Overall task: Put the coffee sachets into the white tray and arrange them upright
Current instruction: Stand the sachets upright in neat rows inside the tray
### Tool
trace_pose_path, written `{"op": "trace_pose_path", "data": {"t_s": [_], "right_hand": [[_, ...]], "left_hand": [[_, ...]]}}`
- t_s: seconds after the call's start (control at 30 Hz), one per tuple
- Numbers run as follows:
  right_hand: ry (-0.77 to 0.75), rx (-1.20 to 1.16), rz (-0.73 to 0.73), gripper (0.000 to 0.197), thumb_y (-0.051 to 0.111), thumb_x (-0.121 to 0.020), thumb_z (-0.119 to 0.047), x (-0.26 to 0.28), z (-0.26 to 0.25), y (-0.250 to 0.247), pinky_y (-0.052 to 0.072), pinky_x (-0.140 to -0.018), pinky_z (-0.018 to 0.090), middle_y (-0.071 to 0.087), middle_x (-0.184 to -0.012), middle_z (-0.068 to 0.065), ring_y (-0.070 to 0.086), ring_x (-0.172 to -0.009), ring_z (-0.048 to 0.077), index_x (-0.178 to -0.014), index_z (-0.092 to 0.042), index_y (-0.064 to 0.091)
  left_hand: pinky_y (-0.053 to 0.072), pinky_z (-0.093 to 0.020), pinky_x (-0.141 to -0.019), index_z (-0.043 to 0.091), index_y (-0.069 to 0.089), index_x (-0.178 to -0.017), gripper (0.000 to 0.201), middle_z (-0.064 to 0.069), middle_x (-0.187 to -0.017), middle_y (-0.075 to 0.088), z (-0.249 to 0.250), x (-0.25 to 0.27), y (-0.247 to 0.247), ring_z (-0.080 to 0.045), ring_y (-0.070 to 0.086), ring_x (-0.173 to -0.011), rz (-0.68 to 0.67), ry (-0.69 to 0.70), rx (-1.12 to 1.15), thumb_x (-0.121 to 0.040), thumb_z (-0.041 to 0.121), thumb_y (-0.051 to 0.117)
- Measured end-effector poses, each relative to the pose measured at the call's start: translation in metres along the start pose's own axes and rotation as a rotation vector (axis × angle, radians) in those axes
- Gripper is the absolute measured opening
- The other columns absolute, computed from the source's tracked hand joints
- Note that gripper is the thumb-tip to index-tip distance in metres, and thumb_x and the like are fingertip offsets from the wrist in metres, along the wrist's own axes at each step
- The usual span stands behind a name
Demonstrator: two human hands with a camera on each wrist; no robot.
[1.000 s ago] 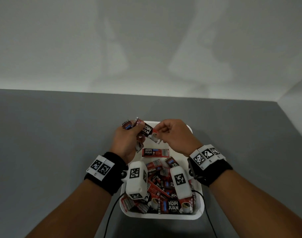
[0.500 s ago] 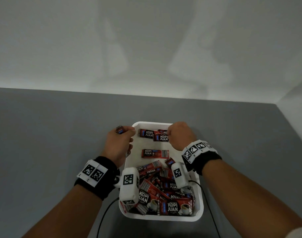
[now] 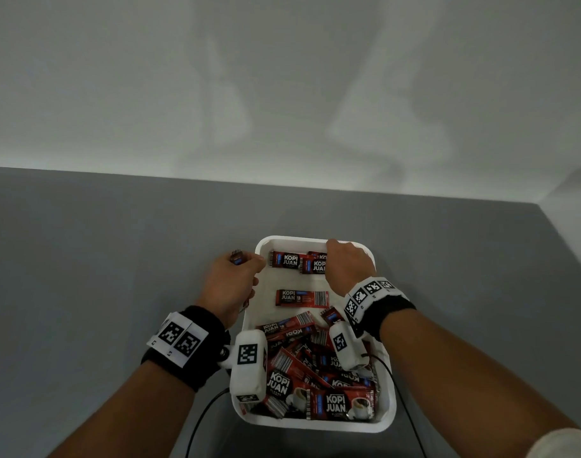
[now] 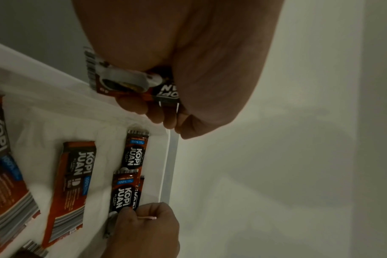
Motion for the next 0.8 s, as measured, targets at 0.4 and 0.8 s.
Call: {"op": "trace_pose_path", "data": {"t_s": [0.4, 0.8], "right_hand": [[-0.18, -0.04, -0.2, 0.047, 0.043, -0.1, -0.052, 0.029, -0.008, 0.038, 0.044, -0.104, 0.047, 0.047, -0.133, 0.001, 0.04, -0.128, 0.026, -0.134, -0.023, 0.055], [-0.166, -0.073, -0.141, 0.046, 0.046, -0.098, -0.053, 0.031, -0.009, 0.031, 0.044, -0.105, 0.041, 0.049, -0.13, 0.0, 0.043, -0.124, 0.023, -0.131, -0.022, 0.057]], "left_hand": [[0.043, -0.027, -0.058, 0.013, 0.071, -0.104, 0.015, -0.004, -0.08, 0.062, -0.003, 0.0, 0.003, -0.016, 0.056, -0.068, -0.024, -0.015, -0.185, -0.09, 0.012, 0.068], [0.038, -0.034, -0.063, 0.009, 0.063, -0.091, 0.012, -0.008, -0.081, 0.049, 0.0, 0.006, 0.006, -0.022, 0.046, -0.072, -0.068, -0.06, -0.168, -0.088, 0.017, 0.054]]}}
Point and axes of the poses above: each hand's wrist, its own x-axis away from the middle knuckle, its own y-axis out of the palm, z = x × y, the point moved 5 cm from there along -x, towards the middle knuckle
